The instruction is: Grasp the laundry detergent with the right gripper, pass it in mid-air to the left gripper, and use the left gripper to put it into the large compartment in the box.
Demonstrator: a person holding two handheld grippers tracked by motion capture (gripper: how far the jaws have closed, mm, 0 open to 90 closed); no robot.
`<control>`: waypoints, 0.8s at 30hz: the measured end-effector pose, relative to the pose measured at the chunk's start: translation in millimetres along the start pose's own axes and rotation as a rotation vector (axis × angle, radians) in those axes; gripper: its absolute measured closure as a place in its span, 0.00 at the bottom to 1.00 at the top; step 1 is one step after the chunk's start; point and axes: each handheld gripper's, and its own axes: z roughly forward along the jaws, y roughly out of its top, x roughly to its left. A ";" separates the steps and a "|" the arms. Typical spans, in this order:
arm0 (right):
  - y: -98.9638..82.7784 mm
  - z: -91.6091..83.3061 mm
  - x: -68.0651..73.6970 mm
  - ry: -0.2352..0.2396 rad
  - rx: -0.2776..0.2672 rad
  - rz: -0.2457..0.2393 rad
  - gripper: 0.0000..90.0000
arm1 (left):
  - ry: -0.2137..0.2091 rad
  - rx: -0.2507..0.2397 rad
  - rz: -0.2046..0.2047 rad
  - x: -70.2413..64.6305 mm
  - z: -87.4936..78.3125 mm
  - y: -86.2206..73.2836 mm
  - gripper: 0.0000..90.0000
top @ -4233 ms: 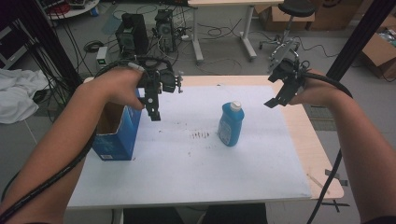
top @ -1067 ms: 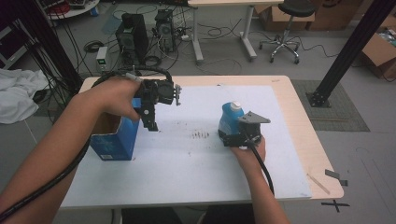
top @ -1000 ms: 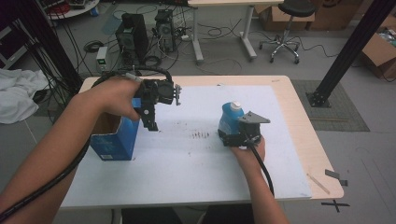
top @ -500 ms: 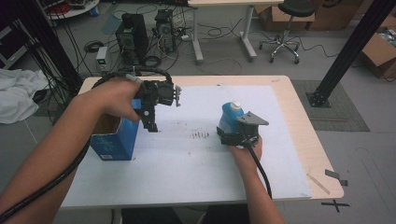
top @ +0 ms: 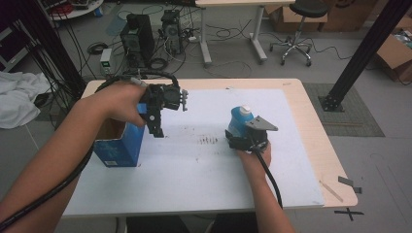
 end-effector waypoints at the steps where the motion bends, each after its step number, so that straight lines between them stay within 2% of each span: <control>1: 0.0 0.1 0.0 -0.003 0.001 0.001 0.14 | 0.000 0.000 -0.001 0.0 0.2 0.0 0.00; 4: -0.5 0.2 0.0 -0.013 0.001 -0.002 0.16 | 0.000 0.000 -0.002 0.4 0.7 0.0 0.00; 14: -4.9 1.2 -1.7 0.003 0.003 -0.005 0.23 | 0.001 0.008 0.004 0.3 0.4 3.8 0.00; 16: -6.0 1.1 -2.2 0.014 0.004 -0.008 0.28 | 0.001 0.004 0.003 0.3 0.8 4.1 0.00; 24: -8.4 1.0 -3.4 0.019 0.004 -0.009 0.31 | 0.001 0.009 0.004 0.6 0.9 5.7 0.00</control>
